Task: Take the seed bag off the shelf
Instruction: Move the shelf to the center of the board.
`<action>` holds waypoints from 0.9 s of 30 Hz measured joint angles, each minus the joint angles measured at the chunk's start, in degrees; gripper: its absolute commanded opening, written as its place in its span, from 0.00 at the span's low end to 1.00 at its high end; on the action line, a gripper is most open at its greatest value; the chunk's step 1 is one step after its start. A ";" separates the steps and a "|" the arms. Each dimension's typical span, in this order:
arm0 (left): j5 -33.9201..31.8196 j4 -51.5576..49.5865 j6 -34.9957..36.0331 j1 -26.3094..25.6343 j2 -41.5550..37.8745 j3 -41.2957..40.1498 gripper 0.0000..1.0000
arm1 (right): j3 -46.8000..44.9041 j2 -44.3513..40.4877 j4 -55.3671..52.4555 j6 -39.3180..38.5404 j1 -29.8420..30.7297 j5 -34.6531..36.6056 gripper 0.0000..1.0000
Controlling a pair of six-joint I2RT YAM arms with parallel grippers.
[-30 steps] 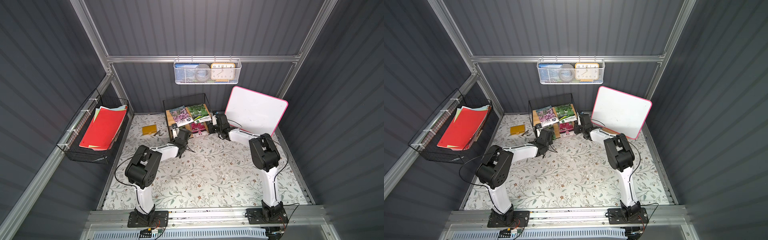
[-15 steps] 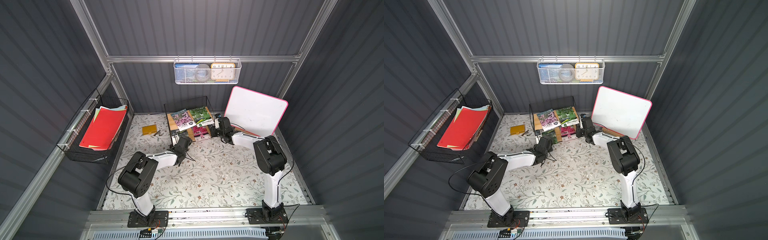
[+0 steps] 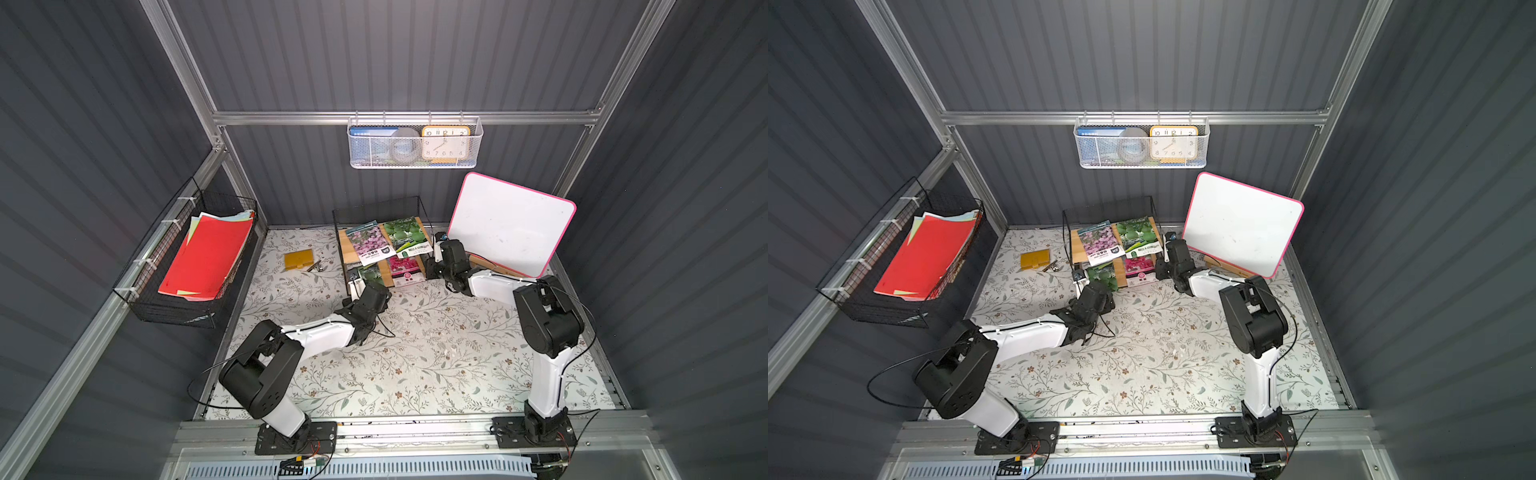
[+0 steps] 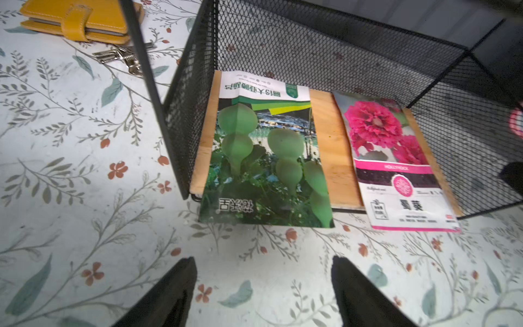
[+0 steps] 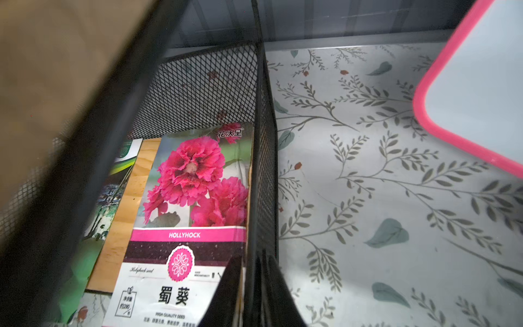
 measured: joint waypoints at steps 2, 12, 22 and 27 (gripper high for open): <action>0.00 -0.96 -1.42 -1.90 -1.55 -0.39 0.89 | -1.86 -1.11 0.90 0.11 0.00 0.11 0.00; -0.07 -6.23 -5.77 -5.97 -17.81 -5.97 1.00 | -8.96 -4.61 5.44 0.09 0.00 0.31 0.00; -0.76 -10.05 -7.41 -5.97 -28.33 -8.70 1.00 | -12.94 -5.46 9.94 0.04 -0.02 0.24 0.00; -1.95 -12.70 -7.54 -5.97 -32.41 -8.04 1.00 | -14.14 -5.57 11.69 0.50 -0.04 0.59 0.00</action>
